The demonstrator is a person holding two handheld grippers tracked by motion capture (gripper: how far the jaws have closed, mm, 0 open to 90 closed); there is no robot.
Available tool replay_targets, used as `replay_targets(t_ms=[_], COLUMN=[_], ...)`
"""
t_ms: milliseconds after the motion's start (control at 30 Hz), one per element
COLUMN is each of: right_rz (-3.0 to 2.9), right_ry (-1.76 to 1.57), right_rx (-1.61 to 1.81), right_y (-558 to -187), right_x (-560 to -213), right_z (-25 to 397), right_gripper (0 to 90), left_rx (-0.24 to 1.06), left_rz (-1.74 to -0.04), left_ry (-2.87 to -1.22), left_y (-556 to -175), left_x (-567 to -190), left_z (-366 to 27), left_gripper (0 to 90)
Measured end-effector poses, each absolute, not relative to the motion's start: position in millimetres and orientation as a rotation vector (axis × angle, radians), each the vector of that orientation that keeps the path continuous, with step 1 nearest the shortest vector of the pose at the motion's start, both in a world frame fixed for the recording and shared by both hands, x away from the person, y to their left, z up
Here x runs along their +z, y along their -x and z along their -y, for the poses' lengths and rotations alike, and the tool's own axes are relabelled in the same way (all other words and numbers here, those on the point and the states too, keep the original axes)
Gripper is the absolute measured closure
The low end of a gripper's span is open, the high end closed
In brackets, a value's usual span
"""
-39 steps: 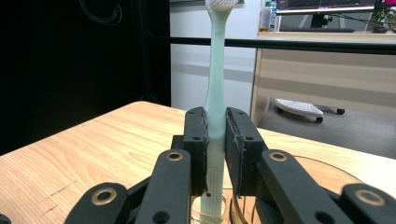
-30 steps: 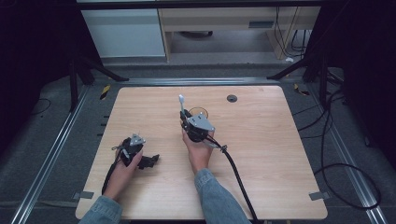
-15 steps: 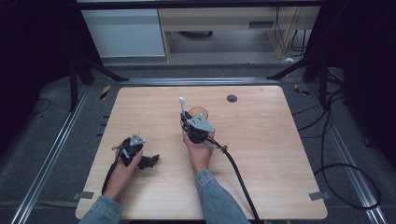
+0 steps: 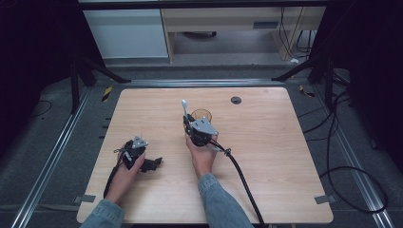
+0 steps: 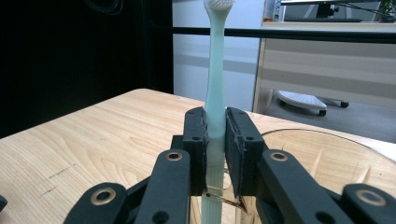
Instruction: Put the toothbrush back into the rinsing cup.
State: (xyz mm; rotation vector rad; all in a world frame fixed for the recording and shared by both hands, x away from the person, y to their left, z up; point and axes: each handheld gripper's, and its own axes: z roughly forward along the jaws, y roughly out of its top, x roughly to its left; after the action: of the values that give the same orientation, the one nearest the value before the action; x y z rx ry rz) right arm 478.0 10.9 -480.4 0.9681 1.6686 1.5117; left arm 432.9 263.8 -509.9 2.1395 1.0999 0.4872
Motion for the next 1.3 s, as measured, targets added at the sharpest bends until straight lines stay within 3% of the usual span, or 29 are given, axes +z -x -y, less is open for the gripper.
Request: replay_targets(t_ms=[900,1300], right_rz=[-1.695,-1.701], right_ry=[-0.962,-0.953], right_rx=[1.485,1.484], right_y=[-477.5,-473.5], right_x=[-476.9,-470.3], right_z=[-8.6,-6.5], right_gripper=[78.5,74.0], left_rx=[0.487,0.487], left_rz=[-1.1,-1.1], left_ry=[-2.139,-2.138], left_y=[-432.8,-432.8], left_x=[-509.9,-509.9], left_z=[-263.6,-263.5], left_gripper=[0.0,0.0])
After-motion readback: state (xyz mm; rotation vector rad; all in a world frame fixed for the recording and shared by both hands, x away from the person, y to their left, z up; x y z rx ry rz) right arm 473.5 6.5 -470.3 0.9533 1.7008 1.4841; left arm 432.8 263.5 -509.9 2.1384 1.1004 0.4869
